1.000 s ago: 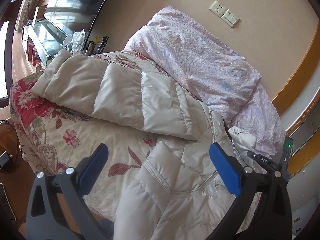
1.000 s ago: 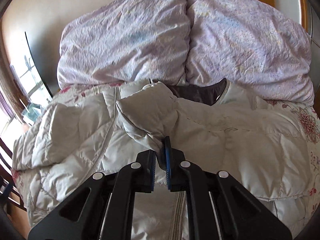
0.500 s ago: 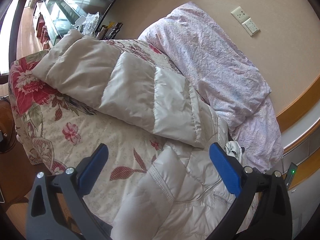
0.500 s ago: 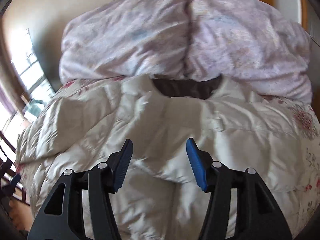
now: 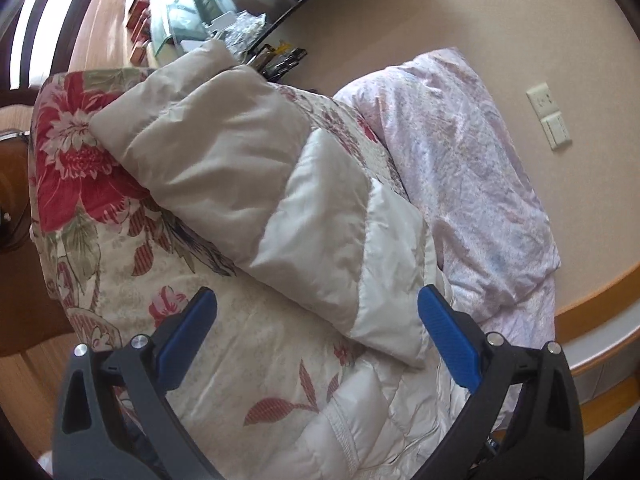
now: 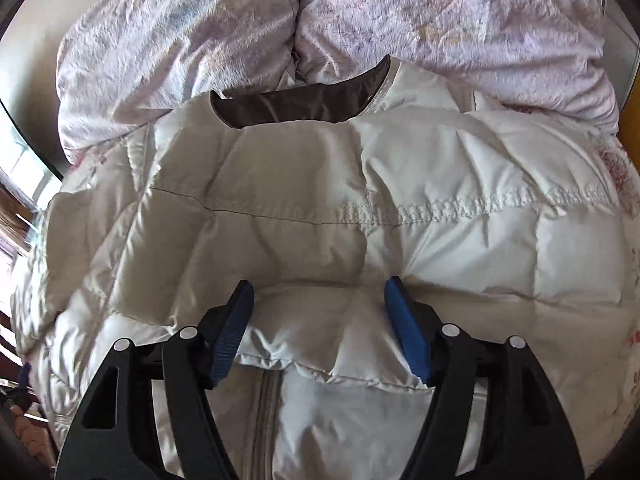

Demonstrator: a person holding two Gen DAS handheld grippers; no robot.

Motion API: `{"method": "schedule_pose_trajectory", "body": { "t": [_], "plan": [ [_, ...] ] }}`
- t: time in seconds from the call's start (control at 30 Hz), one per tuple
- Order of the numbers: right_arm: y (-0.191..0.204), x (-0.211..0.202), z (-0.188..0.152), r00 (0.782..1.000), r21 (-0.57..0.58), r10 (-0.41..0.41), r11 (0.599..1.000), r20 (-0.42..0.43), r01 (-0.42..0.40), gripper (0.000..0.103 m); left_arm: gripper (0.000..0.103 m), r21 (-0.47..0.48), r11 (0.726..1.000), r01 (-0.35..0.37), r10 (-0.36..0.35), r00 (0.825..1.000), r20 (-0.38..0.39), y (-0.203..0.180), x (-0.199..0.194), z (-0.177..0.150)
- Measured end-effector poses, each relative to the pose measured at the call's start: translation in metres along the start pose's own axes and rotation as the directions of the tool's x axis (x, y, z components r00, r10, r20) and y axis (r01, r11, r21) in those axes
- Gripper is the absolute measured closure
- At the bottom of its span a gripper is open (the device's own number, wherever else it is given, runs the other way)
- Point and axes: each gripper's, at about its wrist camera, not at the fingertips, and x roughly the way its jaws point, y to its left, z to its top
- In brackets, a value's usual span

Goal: Fold large clothes

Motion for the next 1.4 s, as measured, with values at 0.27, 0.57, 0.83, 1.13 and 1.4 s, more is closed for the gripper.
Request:
{"method": "schedule_pose_trajectory", "body": {
  "t": [0.27,0.57,0.83,1.13,1.4],
  "plan": [
    [0.005,-0.025,-0.008,0.994,0.027,0.109,0.994,-0.017,-0.109,0.033,0.016,-0.253,0.963,0.095,-0.097,0.995,0.007,0.024,0.012,0.015],
    [0.006,-0.051,-0.017,0.979,0.023,0.202,0.979,-0.028,-0.201,0.032,0.047,-0.377,0.914,0.147,-0.139,0.989,0.050,0.040,0.027,0.029],
    [0.002,-0.065,-0.019,0.973,0.008,0.230,0.973,-0.005,-0.230,0.032,0.041,-0.252,0.967,-0.029,0.062,0.990,0.126,0.037,0.013,0.050],
    [-0.004,-0.062,-0.025,0.973,0.023,0.229,0.973,-0.025,-0.228,0.032,0.085,-0.293,0.954,0.061,-0.030,0.993,0.110,0.052,0.027,0.063],
    [-0.022,-0.083,-0.025,0.977,0.025,0.213,0.977,0.026,-0.214,0.030,0.097,-0.132,0.987,0.094,-0.077,0.988,0.134,0.010,0.005,0.075]
  ]
}}
